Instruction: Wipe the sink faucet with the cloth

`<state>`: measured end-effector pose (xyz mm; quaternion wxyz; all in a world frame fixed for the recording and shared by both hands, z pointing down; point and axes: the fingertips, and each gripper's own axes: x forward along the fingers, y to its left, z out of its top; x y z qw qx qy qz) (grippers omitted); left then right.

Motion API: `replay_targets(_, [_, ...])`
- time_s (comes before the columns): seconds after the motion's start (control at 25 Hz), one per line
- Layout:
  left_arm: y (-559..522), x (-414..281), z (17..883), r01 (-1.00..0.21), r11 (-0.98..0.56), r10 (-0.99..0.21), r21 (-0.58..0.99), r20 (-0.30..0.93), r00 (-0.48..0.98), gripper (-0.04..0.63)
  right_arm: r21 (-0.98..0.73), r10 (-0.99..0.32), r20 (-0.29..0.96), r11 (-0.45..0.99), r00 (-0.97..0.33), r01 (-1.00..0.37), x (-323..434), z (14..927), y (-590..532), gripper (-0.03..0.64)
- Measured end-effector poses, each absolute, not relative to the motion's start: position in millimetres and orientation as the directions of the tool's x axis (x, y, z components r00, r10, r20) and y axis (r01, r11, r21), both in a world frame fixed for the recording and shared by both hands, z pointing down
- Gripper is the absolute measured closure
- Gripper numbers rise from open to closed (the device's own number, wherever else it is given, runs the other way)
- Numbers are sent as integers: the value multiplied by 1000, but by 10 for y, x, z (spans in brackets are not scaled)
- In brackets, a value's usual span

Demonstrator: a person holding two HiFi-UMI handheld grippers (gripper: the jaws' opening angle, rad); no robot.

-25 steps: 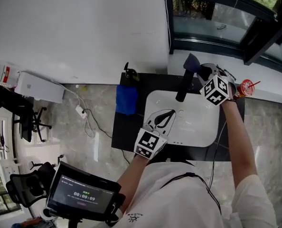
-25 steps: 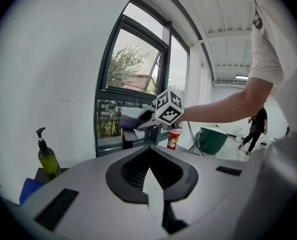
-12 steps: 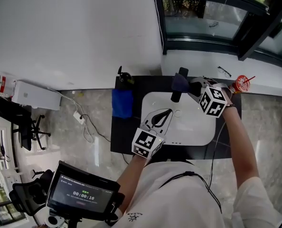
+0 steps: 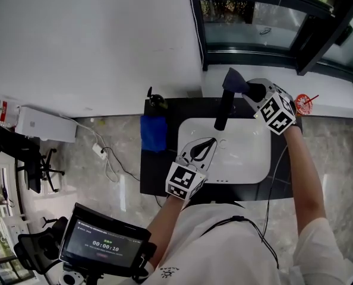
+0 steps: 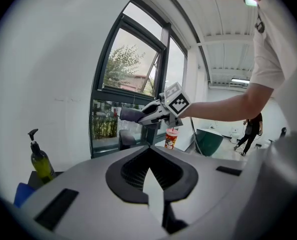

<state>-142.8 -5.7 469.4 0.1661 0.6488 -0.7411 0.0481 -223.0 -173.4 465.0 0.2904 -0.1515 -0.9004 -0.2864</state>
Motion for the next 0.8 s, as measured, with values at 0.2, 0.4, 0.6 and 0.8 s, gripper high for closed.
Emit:
replay_targets(0.2, [-34,-1430,4711,-975,167,-942,147,314,-114,601,487,14,646,763,-763,426,-2342,4887,-1861,497])
replay_targets(0.4, [-31,-1422,4721,-975,165,-946,151,305,-113,601,485,30,712,702,-702,522,-2240,5169,-1709,497])
replay_targets(0.6, [-28,-1413,4715,-974,163,-947,156,302,-111,601,376,175,759,668,-627,642,-1969,5222,-1359,497])
replay_targets(0.8, [-59,-1360,4707,-976,146,-951,160,296,-93,601,247,315,780,639,-541,728,-1701,5256,-962,497])
